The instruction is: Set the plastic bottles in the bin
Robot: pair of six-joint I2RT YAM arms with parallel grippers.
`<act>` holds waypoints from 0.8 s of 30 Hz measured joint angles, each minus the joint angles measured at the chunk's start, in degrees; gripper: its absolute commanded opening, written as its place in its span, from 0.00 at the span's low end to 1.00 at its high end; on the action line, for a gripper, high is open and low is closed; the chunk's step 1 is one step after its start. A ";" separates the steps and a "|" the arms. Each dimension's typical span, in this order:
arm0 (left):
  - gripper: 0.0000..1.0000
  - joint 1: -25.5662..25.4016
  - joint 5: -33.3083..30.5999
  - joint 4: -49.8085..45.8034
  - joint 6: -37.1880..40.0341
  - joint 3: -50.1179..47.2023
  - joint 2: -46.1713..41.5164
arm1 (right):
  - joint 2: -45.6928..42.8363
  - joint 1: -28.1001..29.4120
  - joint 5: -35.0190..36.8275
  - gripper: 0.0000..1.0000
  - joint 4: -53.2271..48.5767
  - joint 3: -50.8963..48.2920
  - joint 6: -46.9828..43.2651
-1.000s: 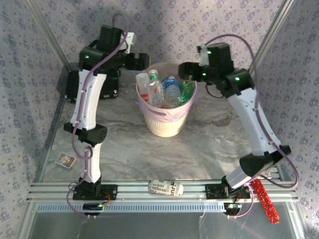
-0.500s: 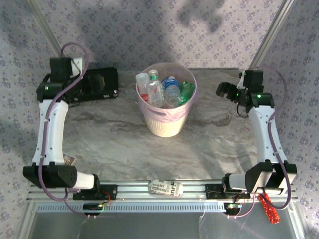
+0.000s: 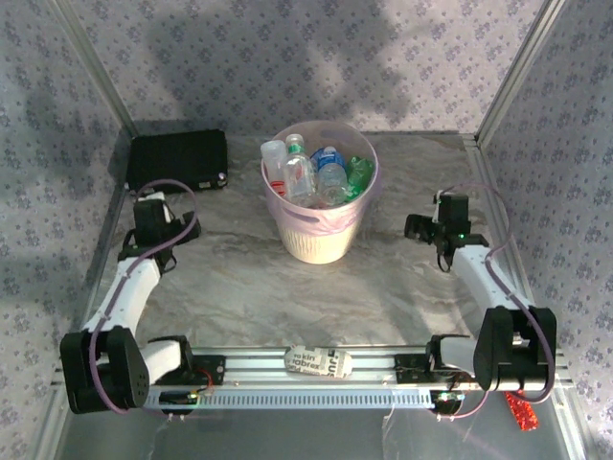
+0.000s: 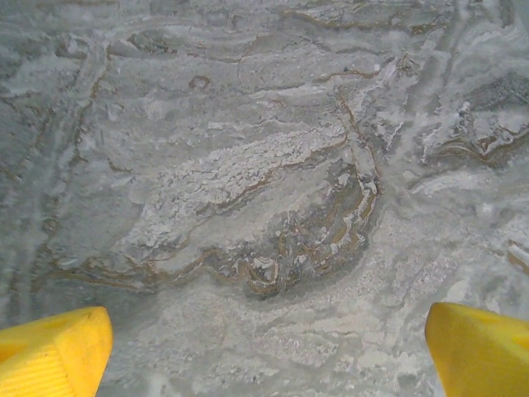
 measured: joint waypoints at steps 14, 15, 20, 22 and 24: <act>1.00 1.57 -3.04 33.03 2.08 -15.06 9.62 | 2.95 2.10 4.11 0.99 31.89 -15.67 -5.18; 1.00 1.77 -2.84 34.73 2.27 -14.88 10.78 | 3.26 2.08 4.11 0.99 33.62 -16.37 -5.51; 1.00 2.10 -1.20 41.33 3.41 -12.85 17.38 | 5.53 2.08 3.87 0.99 40.41 -17.11 -6.67; 1.00 2.08 -0.20 42.36 4.15 -12.41 18.29 | 6.71 2.08 3.72 0.99 42.29 -17.09 -7.54; 1.00 1.90 0.39 43.78 4.92 -12.41 18.34 | 7.69 2.08 3.67 0.99 44.13 -17.14 -8.26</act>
